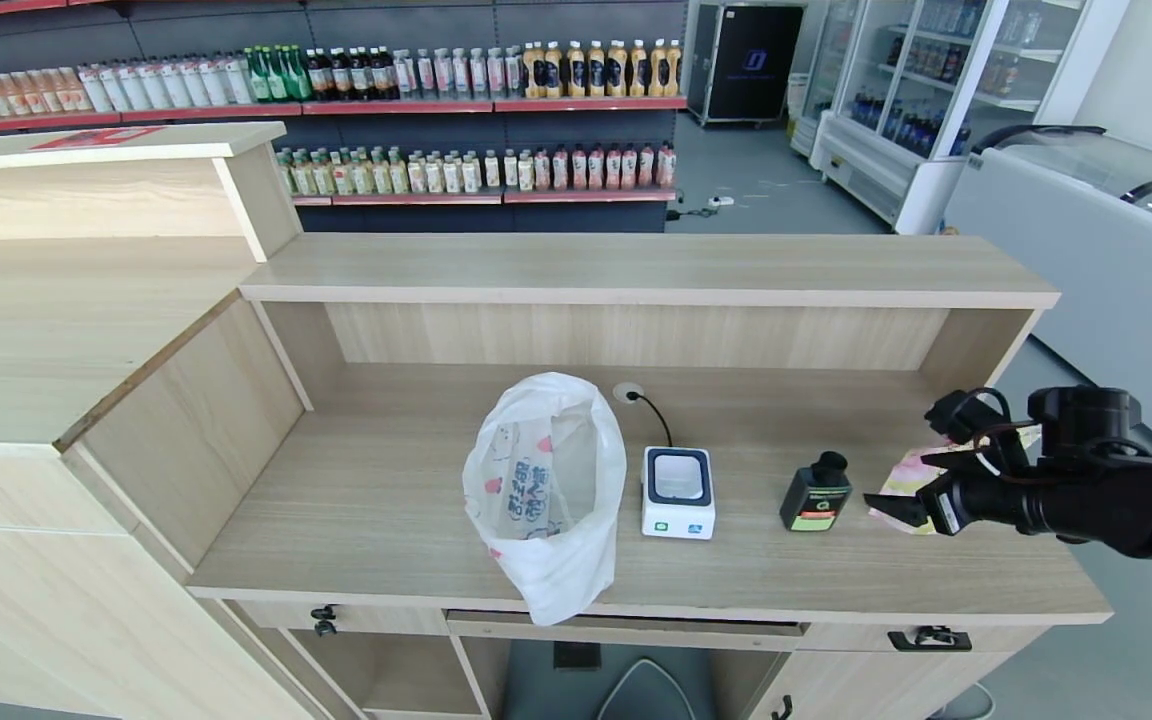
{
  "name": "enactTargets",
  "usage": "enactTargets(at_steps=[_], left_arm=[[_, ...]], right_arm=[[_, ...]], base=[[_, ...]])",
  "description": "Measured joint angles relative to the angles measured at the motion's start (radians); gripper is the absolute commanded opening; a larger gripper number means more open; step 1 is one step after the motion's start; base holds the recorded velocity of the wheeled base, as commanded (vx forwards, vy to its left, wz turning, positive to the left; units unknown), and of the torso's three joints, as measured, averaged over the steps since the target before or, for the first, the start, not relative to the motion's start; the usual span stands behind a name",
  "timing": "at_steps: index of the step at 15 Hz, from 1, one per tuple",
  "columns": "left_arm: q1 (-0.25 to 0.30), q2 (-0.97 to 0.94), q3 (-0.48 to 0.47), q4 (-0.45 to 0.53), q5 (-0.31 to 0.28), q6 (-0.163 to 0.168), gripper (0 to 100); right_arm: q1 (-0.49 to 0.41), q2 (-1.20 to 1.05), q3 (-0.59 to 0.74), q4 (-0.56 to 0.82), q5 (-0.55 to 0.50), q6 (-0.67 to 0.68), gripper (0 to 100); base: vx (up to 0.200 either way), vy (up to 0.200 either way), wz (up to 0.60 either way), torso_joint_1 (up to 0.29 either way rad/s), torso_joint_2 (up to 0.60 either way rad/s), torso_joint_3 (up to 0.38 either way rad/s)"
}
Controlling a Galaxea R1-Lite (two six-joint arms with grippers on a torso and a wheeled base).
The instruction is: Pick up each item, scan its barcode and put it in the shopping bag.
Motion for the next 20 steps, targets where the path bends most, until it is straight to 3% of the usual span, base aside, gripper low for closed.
enactTargets(at_steps=[6,12,19,20], left_arm=[[0.000,0.000,0.000,0.000,0.000,0.000,100],[0.000,0.000,0.000,0.000,0.000,0.000,100],[0.000,0.000,0.000,0.000,0.000,0.000,100],[0.000,0.000,0.000,0.000,0.000,0.000,100]], right_arm=[[0.048,0.166,-0.087,-0.065,0.083,-0.009,100],[0.113,0.272,-0.245,-0.063,0.094,-0.009,100],[0.151,0.346,-0.289,-0.059,0.084,-0.064,100],[0.153,0.354,-0.292,-0.061,0.083,-0.071,0]], base=[[0.000,0.000,0.00,0.000,0.00,0.000],[0.000,0.000,0.00,0.000,0.00,0.000],[0.000,0.000,0.00,0.000,0.00,0.000],[0.000,0.000,0.00,0.000,0.00,0.000]])
